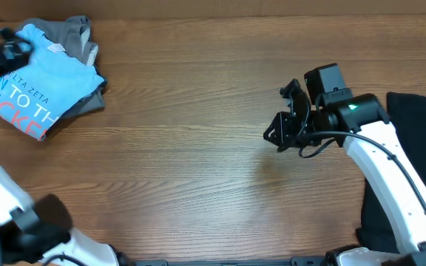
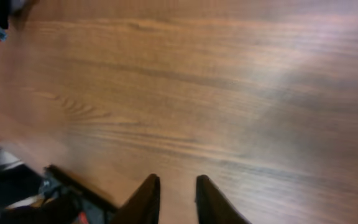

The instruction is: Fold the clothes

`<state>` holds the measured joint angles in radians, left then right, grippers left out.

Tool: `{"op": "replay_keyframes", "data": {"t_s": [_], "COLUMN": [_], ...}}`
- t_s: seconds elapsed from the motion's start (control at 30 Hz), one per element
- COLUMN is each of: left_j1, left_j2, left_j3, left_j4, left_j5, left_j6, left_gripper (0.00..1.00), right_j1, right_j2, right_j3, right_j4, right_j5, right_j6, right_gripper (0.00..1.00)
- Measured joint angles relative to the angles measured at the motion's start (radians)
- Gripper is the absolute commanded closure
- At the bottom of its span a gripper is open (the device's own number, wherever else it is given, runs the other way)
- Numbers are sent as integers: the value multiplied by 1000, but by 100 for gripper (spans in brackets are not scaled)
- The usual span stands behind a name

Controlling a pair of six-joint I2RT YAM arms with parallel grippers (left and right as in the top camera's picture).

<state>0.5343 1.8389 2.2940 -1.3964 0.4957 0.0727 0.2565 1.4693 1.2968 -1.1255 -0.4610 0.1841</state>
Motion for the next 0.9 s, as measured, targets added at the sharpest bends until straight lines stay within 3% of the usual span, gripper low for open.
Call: {"op": "replay_keyframes", "data": {"t_s": [0.07,0.2,0.3,0.33,0.57,0.9], "left_j1": [-89,-305,-495,-549,-755,-777], "left_j2": [-59,-205,-326,-357,-474,-520], "left_j3": [14,31,47,51,21,15], "left_j4": [-46,-132,-243,-264,-292,-294], "left_j5": [1,-49,-203,-260,-445,-428], "left_j6": [43,95,66,37,-113,-187], "left_gripper": [0,0,0,0,0,0], "right_j1": [0,0,0,0,0,0], "right_j2": [-30,-142,-265,-289,-410,-438], "right_j3": [38,136,182,185,187,186], "right_j4": [8,53,84,84,42,-139], "right_j5": [25,50,54,55,58,59], "right_j6": [-5,-4,-24,-24,-45,-47], "right_gripper": [61,38,16,2,0,0]}}
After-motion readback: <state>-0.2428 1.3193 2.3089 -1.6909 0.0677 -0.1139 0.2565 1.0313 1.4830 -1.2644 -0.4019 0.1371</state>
